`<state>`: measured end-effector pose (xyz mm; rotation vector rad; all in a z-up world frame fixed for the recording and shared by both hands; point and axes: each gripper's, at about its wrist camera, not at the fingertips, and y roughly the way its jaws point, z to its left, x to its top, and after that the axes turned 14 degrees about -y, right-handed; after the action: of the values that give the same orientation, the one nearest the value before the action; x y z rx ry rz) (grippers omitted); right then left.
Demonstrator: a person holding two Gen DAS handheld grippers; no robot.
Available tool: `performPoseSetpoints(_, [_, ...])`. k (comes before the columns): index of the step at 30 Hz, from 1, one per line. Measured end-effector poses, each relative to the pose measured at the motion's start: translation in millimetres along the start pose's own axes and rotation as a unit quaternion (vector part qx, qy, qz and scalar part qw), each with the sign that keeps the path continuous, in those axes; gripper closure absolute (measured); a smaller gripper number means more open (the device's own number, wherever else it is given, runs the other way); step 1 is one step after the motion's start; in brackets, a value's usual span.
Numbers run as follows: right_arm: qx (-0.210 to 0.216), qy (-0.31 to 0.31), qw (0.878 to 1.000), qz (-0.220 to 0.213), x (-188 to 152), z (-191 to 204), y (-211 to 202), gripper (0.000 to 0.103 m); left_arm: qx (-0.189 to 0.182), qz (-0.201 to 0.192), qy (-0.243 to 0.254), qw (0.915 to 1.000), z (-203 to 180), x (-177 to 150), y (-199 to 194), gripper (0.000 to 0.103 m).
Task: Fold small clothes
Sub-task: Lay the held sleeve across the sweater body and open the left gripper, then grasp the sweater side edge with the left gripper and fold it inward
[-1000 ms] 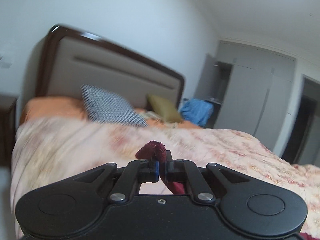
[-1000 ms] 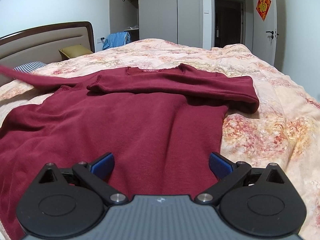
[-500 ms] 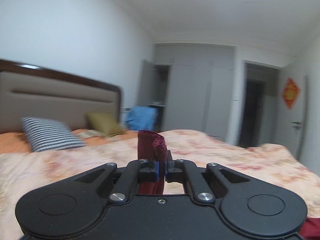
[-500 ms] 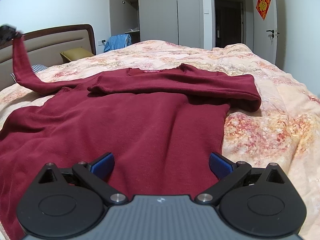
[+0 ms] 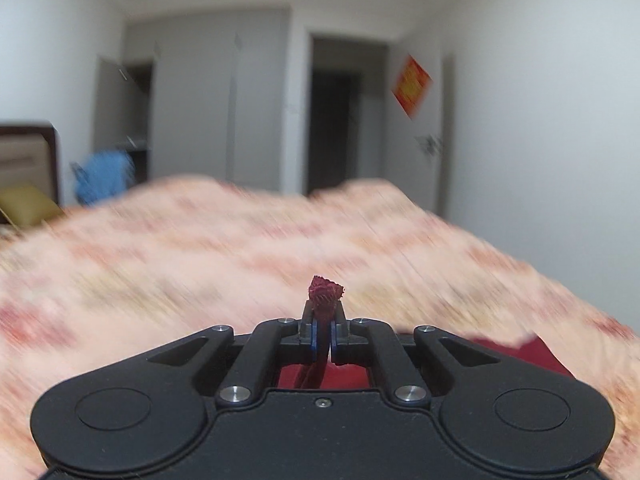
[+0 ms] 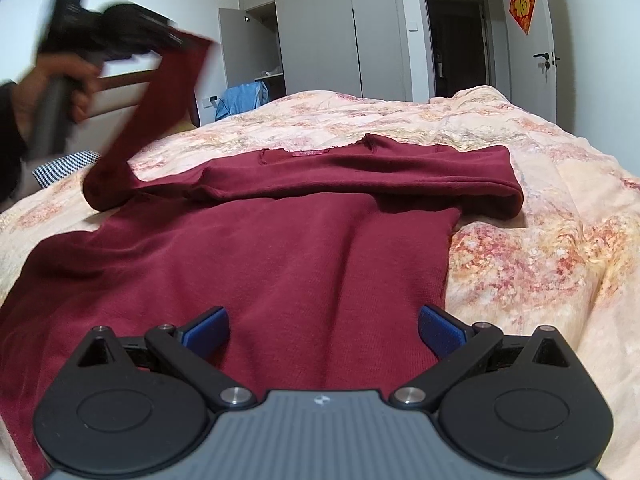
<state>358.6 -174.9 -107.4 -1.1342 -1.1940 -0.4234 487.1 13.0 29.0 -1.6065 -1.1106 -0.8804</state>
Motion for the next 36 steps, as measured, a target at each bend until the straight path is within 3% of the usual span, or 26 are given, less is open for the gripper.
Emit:
performPoseSetpoints(5, [0.004, 0.002, 1.0, -0.004, -1.1, 1.7, -2.4, 0.0, -0.038, 0.077, -0.01, 0.9963, -10.7, -49.7, 28.6, 0.094])
performPoseSetpoints(8, [0.005, 0.003, 1.0, -0.007, -2.0, 1.5, -2.6, 0.0, -0.041, 0.099, -0.027, 0.9938, -4.5, -51.3, 32.4, 0.074])
performPoseSetpoints(13, [-0.002, -0.005, 1.0, -0.005, -2.6, 4.9, -0.9, 0.0, -0.05, 0.106, -0.05, 0.9918, 5.5, -40.7, 18.0, 0.028])
performPoseSetpoints(18, [-0.004, -0.008, 1.0, -0.004, -2.7, 5.9, 0.2, 0.0, -0.047, 0.1, -0.063, 0.9919, 21.9, -28.1, -14.6, 0.011])
performPoseSetpoints(21, [-0.004, -0.008, 1.0, -0.004, -2.8, 5.8, 0.1, 0.0, -0.016, 0.078, -0.055, 0.9953, 38.4, -25.7, -42.4, 0.004])
performPoseSetpoints(25, [-0.005, -0.009, 1.0, -0.003, -2.8, 6.1, -0.2, 0.0, 0.057, 0.059, -0.028, 0.9962, 72.3, -30.6, -76.1, 0.003])
performPoseSetpoints(31, [-0.002, -0.003, 1.0, 0.005, 4.0, 3.5, -1.8, 0.0, 0.171, 0.056, -0.009, 0.9837, 135.5, -45.6, -108.8, 0.002])
performPoseSetpoints(36, [-0.002, 0.014, 1.0, 0.008, 25.9, -5.9, -0.7, 0.0, 0.229, 0.068, -0.01, 0.971, 178.0, -58.5, -108.7, 0.003])
